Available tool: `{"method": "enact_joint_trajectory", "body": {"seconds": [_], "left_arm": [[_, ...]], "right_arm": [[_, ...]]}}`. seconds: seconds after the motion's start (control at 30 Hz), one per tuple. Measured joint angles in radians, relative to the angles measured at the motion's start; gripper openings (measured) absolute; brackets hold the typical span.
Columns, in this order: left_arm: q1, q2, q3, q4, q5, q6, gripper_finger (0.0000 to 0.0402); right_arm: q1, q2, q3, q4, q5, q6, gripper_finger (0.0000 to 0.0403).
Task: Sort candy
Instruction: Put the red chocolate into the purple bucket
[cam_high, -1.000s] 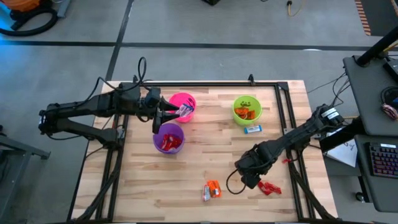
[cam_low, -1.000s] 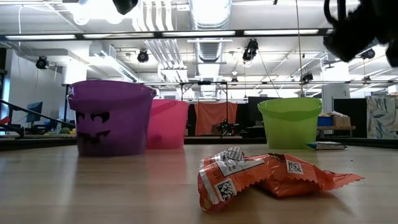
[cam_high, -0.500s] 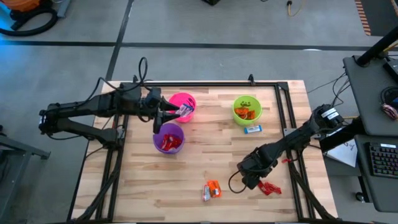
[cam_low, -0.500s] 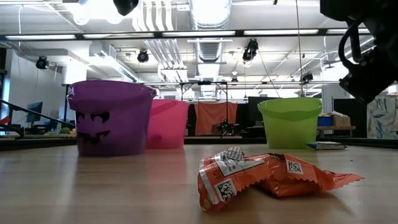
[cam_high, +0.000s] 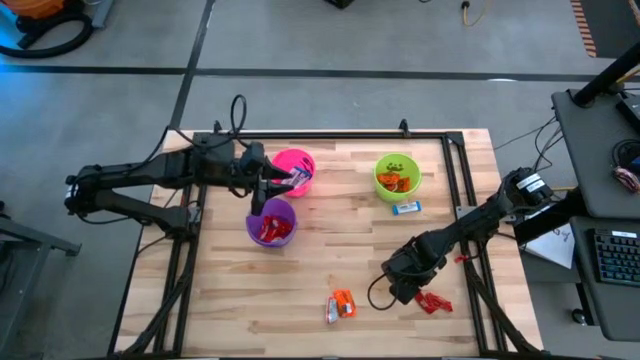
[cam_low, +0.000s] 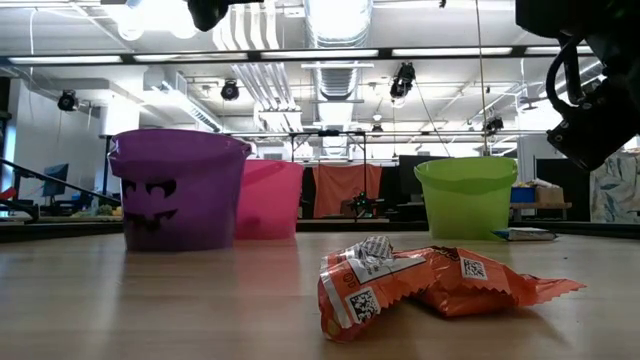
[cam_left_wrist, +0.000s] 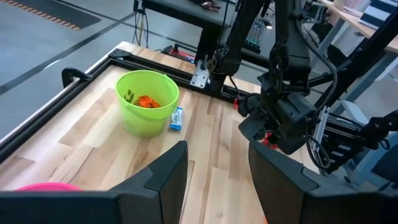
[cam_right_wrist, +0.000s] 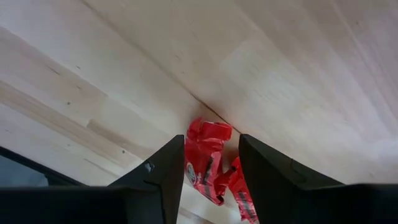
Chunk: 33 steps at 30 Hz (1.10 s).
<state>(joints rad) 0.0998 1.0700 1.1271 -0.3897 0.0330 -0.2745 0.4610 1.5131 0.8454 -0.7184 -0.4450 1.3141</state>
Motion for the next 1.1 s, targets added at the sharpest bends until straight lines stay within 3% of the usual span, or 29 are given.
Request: {"method": "enact_joint_trajectory", "body": {"seconds": [0.47, 0.87, 0.97, 1.1], "left_arm": [[0.0, 0.009, 0.0, 0.0, 0.0, 0.0, 0.0154], [0.0, 0.008, 0.0, 0.002, 0.0, 0.0, 0.0154], [0.0, 0.008, 0.0, 0.002, 0.0, 0.0, 0.0154], [-0.001, 0.008, 0.0, 0.002, 0.0, -0.013, 0.0154]], "right_arm": [[0.018, 0.086, -0.002, 0.069, -0.009, -0.029, 0.0133], [0.014, 0.035, -0.002, 0.086, 0.0, -0.024, 0.0018], [-0.009, -0.022, 0.01, 0.085, 0.051, -0.024, 0.0016], [-0.085, -0.12, 0.061, 0.128, 0.211, -0.066, 0.0015]]}}
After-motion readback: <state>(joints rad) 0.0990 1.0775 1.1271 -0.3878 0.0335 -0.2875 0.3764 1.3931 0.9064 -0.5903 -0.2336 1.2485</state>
